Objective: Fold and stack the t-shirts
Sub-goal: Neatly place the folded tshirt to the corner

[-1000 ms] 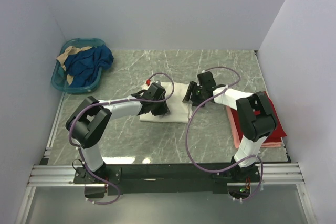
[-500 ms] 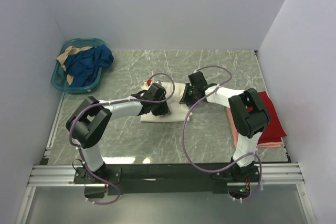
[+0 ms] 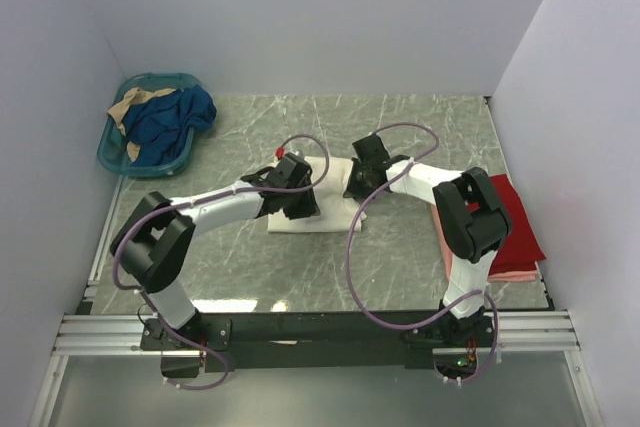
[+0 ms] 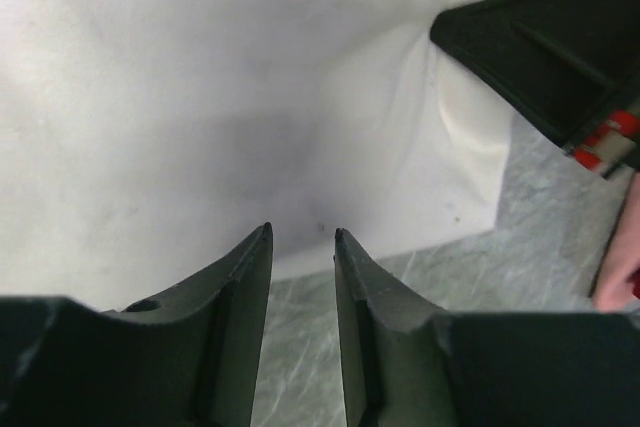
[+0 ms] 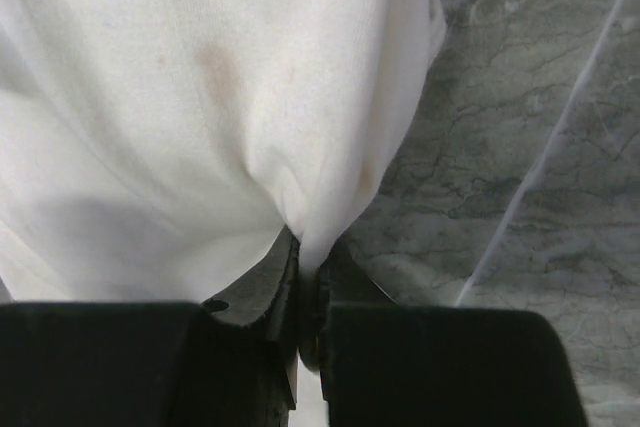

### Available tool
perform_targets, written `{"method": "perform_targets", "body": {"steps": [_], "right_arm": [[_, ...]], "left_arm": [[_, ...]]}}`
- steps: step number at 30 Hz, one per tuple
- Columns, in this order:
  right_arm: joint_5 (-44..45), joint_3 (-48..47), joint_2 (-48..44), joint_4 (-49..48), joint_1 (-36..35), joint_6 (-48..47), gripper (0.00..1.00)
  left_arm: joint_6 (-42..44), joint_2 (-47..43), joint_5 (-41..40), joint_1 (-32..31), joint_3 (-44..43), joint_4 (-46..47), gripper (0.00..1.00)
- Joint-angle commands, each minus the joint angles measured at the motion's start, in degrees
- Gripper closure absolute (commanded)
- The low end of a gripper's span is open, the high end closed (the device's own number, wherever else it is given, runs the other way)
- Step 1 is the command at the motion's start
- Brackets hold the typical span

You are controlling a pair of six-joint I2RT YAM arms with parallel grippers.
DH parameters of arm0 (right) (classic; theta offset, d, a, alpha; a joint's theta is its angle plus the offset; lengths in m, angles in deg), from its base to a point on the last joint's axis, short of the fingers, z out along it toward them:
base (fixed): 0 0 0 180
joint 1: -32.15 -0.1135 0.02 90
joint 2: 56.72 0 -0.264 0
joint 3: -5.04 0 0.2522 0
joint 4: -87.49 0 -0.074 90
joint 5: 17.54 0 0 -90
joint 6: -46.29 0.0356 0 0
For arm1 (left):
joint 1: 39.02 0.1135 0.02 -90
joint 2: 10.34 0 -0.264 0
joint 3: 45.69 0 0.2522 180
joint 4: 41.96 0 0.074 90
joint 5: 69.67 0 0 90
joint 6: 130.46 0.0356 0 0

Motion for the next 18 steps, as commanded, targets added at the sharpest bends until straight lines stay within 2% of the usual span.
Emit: {"method": "perform_targets", "body": {"steps": [1,10,18], "right_arm": [[6.42,-1.83,0.6,3.53,-0.2,0.01,1.0],[11.08,-6.14,0.69,9.51,0.07,0.45,1.0],[14.77,-9.03,0.16,14.25,2.61,0.72,1.0]], "left_arm": [[2.05,-6.07,0.87,1.65,-1.89,-2.4,0.63],[4.24,-15.13,2.27,5.96,0.74,-5.03,0.61],[5.48,-18.83,2.98,7.99,1.8,-6.61,0.61]]}}
